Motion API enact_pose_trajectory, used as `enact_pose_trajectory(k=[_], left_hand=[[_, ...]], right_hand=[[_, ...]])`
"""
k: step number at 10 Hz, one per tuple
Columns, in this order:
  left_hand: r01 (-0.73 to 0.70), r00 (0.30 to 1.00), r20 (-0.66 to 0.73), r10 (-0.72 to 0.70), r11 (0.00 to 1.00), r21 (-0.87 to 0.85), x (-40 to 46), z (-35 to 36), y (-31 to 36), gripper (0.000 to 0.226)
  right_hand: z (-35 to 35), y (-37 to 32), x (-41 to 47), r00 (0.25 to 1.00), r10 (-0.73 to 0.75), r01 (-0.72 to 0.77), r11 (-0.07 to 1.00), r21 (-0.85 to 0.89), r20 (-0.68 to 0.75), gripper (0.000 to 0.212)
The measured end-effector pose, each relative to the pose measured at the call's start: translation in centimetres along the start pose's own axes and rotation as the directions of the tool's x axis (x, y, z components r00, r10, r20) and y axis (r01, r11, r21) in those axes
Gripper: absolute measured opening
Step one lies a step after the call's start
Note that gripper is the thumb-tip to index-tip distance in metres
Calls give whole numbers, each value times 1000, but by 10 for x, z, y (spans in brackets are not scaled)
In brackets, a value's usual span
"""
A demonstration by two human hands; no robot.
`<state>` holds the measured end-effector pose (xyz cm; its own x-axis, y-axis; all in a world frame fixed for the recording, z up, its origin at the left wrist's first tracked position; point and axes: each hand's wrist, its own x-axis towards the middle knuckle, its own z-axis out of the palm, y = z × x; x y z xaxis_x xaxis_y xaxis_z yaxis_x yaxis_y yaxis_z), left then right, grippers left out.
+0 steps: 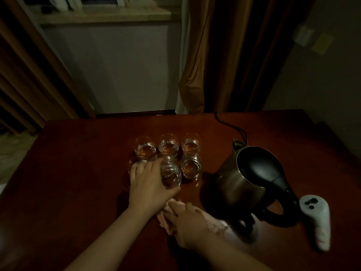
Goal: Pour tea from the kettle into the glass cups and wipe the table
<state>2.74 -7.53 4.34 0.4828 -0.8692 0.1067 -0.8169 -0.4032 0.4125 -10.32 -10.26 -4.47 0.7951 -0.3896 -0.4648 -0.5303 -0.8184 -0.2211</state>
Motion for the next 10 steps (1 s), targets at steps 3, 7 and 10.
enact_pose_trajectory(k=[3,7,10], left_hand=[[-5,992,129,-7,996,94,-8,40,1,90],[64,982,154,-106,965,255,-13,49,2,89],[44,965,250,-74,992,122,-21,41,-3,90]], right_hand=[[38,14,-39,977,117,-104,991,79,-176,62],[15,14,-49,919,207,-174,977,126,-336,52],[-9,5,-42,872,319,-212,930,300,-371,38]])
